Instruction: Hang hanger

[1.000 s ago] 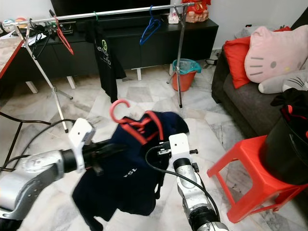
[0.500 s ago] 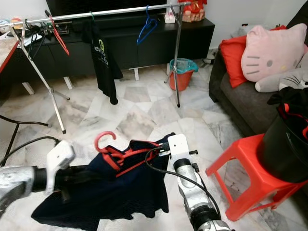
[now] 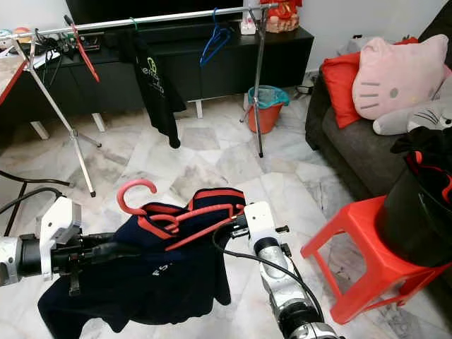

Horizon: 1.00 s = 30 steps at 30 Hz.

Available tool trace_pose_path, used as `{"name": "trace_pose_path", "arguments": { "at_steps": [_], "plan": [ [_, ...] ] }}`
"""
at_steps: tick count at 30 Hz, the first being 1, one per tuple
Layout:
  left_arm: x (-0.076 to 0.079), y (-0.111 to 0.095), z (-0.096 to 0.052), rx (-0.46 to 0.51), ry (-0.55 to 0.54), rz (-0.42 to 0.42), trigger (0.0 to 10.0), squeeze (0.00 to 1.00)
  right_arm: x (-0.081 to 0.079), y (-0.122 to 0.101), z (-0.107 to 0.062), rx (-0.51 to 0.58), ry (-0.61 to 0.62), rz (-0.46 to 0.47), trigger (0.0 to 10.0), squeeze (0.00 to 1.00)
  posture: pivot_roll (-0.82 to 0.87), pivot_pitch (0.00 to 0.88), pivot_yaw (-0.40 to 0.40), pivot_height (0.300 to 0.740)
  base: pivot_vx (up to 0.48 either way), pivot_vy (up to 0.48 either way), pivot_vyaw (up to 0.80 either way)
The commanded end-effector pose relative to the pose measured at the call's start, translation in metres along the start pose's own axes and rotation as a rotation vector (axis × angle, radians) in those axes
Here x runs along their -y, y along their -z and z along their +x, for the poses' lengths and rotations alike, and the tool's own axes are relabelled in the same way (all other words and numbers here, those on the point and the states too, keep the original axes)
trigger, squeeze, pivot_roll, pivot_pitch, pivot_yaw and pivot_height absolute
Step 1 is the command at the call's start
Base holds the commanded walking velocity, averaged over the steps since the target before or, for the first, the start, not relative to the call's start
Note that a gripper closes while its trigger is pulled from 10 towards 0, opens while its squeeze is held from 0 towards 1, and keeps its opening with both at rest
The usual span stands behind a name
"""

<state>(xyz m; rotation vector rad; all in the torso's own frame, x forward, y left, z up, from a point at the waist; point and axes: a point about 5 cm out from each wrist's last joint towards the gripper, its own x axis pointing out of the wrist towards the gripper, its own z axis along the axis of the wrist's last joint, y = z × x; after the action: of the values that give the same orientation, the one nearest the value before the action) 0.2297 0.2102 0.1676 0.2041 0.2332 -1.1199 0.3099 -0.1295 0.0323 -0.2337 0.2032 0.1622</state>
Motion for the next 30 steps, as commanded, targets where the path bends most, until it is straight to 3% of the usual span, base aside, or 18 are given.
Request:
{"name": "trace_pose_path", "arguments": {
  "at_steps": [1, 8, 16, 17, 21, 22, 30],
  "plan": [
    [-0.007, -0.007, -0.006, 0.038, -0.053, 0.026, 10.0, 0.0, 0.001, 0.002, 0.0, -0.017, 0.004, 0.004, 0.0, 0.0, 0.02, 0.06, 0.003, 0.74, 0.0, 0.0, 0.0],
    [-0.002, -0.013, -0.008, 0.136, -0.007, -0.016, 10.0, 0.0, -0.001, 0.008, -0.002, -0.039, -0.002, 0.012, 0.0, 0.0, 0.02, 0.06, 0.003, 0.74, 0.0, 0.0, 0.0],
    [-0.032, -0.013, 0.017, 0.252, -0.323, -0.021, 10.0, 0.0, -0.006, 0.01, -0.002, -0.055, -0.037, 0.002, 0.0, 0.0, 0.02, 0.056, 0.004, 0.74, 0.0, 0.0, 0.0],
    [-0.036, -0.012, 0.026, 0.275, -0.384, -0.033, 10.0, 0.0, -0.009, 0.012, -0.002, -0.073, -0.055, -0.003, 10.0, 0.0, 0.01, 0.054, 0.004, 0.74, 0.0, 0.0, 0.0],
    [-0.034, -0.013, 0.041, 0.316, -0.395, -0.07, 10.0, 0.0, -0.013, 0.014, -0.003, -0.084, -0.099, 0.013, 10.0, 0.0, 0.0, 0.051, 0.006, 0.74, 0.0, 0.0, 0.0],
    [-0.033, -0.013, 0.044, 0.324, -0.385, -0.08, 10.0, 0.0, -0.015, 0.013, -0.003, -0.081, -0.115, 0.013, 10.0, 0.99, 0.0, 0.051, 0.006, 0.74, 0.0, 0.0, 0.0],
    [-0.031, -0.005, 0.054, 0.293, -0.395, -0.095, 10.0, 0.0, -0.024, 0.024, -0.008, -0.148, -0.224, -0.014, 10.0, 1.0, -0.01, 0.037, 0.012, 0.74, 0.0, 0.0, 0.0]
  ]
}}
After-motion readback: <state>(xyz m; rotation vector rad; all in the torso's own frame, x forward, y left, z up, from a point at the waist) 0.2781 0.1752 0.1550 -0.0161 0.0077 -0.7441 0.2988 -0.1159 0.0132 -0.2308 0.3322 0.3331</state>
